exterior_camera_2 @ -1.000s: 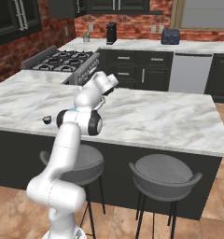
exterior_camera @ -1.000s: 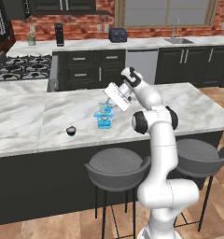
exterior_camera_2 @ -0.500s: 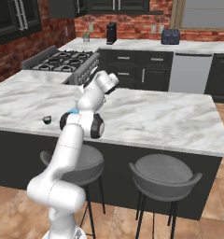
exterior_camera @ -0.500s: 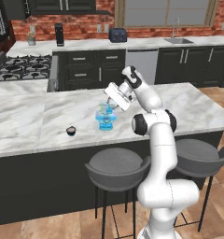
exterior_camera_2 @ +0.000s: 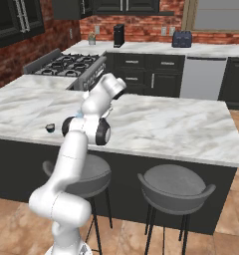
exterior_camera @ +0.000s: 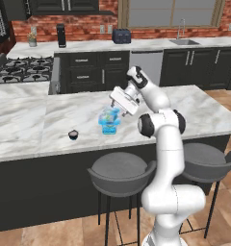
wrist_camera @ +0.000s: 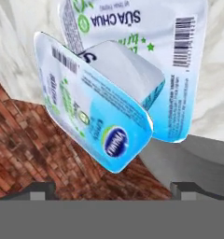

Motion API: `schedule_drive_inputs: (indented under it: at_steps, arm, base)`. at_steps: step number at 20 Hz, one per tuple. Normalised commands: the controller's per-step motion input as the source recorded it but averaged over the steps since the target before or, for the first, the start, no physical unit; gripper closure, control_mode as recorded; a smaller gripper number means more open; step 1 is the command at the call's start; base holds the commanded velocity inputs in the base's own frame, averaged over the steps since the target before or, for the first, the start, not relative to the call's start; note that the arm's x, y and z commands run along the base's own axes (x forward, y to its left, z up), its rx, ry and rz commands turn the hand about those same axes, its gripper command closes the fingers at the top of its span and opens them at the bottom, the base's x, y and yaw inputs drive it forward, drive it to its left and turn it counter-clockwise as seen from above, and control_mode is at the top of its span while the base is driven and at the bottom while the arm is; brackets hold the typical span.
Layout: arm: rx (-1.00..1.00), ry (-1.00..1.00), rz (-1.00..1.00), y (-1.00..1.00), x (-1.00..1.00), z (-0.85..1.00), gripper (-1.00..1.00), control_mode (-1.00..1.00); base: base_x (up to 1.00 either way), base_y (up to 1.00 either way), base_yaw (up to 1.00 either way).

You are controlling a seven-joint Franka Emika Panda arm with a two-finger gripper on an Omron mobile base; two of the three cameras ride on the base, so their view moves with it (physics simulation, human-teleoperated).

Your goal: Stack the yogurt containers by placing the smaller containers on top of the larger containers.

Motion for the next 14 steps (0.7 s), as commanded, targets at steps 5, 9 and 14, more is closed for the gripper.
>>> schedule_drive_inputs:
  at_steps: [5, 9, 14]
  arm:
    - [0.00, -0.16, 0.00, 0.20, -1.00, 0.23, -1.00, -1.00]
    - [-0.01, -0.27, 0.00, 0.37, -1.00, 0.33, -1.00, -1.00]
    - [-0.08, -0.42, 0.00, 0.42, -1.00, 0.30, -1.00, -1.00]
  base:
    - [0.00, 0.00, 0.00]
    - [0.00, 0.00, 0.00]
    - [0.00, 0.00, 0.00]
